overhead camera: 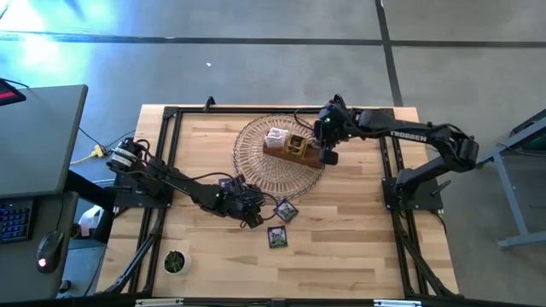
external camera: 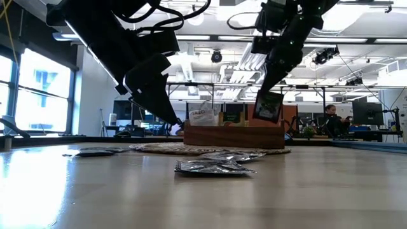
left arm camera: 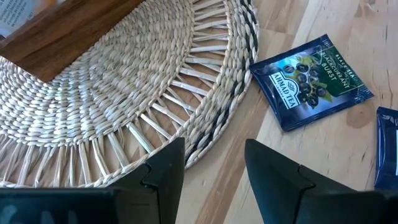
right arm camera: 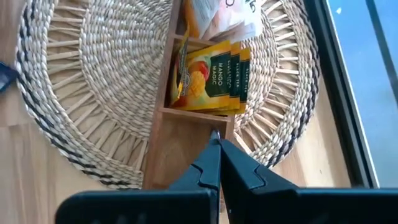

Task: Pick & Place Tea
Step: Put the purple tea bag into the right section of the wooden organizer

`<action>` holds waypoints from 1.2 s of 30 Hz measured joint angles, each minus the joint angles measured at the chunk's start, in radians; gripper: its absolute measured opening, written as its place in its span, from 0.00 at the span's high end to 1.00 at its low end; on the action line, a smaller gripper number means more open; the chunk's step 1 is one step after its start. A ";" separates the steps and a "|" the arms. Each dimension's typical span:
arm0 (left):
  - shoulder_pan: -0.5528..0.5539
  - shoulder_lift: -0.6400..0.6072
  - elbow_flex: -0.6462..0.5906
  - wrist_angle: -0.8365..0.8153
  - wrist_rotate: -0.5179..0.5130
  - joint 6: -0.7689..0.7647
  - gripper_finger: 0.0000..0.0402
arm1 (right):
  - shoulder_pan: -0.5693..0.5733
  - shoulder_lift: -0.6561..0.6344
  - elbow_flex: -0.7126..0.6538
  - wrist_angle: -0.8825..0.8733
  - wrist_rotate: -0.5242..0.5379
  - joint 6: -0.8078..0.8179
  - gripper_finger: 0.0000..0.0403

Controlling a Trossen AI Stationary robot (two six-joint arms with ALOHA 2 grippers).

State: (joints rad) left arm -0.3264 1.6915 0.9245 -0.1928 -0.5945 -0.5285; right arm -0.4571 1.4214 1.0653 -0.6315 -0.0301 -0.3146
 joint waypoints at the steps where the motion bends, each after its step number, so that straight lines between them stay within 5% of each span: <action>1: 0.000 0.000 0.000 0.000 0.000 0.000 0.59 | -0.005 0.004 0.000 0.000 -0.006 0.000 1.00; 15: 0.000 0.000 0.000 0.000 -0.001 0.000 0.59 | -0.014 0.131 0.000 0.023 0.080 -0.031 0.98; 21: 0.000 0.000 0.000 -0.001 -0.001 0.000 0.59 | -0.013 0.131 0.000 0.023 0.103 -0.048 0.85; 28: 0.000 0.000 0.000 0.008 0.008 -0.001 0.59 | 0.042 0.130 0.102 -0.115 0.283 -0.006 0.71; 36: 0.000 0.000 0.000 0.013 0.052 -0.067 0.59 | 0.265 0.129 0.173 -0.123 0.146 0.019 0.70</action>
State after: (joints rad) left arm -0.3264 1.6913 0.9245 -0.1796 -0.5422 -0.5958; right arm -0.1922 1.5505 1.2378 -0.7546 0.1161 -0.2957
